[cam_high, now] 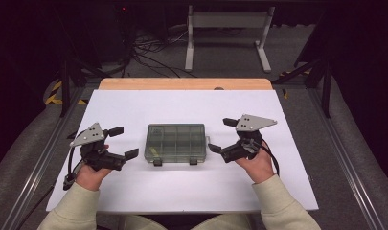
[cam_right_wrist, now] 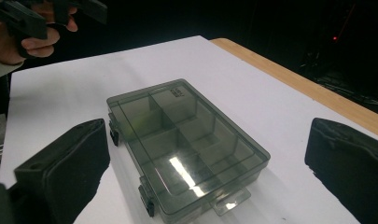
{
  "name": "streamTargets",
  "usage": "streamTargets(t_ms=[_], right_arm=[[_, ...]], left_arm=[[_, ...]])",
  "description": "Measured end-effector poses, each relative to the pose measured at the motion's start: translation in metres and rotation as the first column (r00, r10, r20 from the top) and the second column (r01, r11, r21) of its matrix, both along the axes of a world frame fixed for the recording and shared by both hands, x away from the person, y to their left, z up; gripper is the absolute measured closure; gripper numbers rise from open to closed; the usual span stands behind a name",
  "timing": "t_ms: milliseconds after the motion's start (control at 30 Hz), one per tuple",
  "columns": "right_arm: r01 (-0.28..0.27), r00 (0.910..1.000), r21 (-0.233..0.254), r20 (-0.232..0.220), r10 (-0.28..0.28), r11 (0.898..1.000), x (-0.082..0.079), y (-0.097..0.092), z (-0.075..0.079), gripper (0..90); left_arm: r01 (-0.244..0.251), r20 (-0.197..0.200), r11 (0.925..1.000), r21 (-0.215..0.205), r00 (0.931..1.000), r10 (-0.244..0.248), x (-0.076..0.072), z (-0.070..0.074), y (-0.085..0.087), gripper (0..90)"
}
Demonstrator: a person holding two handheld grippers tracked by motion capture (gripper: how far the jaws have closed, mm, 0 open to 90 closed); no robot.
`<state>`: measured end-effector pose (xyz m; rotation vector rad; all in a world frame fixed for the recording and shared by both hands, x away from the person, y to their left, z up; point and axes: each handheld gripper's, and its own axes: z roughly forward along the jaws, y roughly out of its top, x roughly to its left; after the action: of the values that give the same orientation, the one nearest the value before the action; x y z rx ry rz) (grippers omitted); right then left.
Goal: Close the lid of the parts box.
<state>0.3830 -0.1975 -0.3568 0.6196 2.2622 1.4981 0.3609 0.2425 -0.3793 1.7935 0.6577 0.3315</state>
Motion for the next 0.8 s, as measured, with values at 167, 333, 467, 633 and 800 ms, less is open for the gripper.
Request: streamTargets(t_ms=[167,333,467,633,800], right_arm=[[0.010,0.9995,0.047,0.031,-0.011,0.999,-0.009,-0.012,-0.005,0.6],[-0.001,0.9974,0.062,0.072,-0.003,0.998,-0.015,-0.019,-0.011,0.5],[0.007,0.9959,0.085,0.089,-0.015,0.996,-0.021,-0.028,-0.020,0.4],[0.024,0.9958,0.085,0.086,-0.031,0.996,-0.026,-0.035,-0.028,0.4],[0.029,0.9953,0.095,0.090,-0.038,0.995,-0.032,-0.042,-0.036,0.4]], left_arm=[[-0.024,0.017,0.9988,-0.042,0.9996,0.025,-0.007,-0.009,0.012,0.9],[-0.038,0.037,0.9977,-0.056,0.9985,0.040,-0.012,-0.017,0.019,1.6],[-0.042,0.066,0.9985,-0.035,0.9968,0.044,-0.018,-0.023,0.021,2.1],[-0.058,0.097,0.9976,-0.038,0.9934,0.061,-0.027,-0.033,0.022,2.6],[-0.058,0.081,0.9977,-0.033,0.9949,0.061,-0.029,-0.042,0.025,2.6]])
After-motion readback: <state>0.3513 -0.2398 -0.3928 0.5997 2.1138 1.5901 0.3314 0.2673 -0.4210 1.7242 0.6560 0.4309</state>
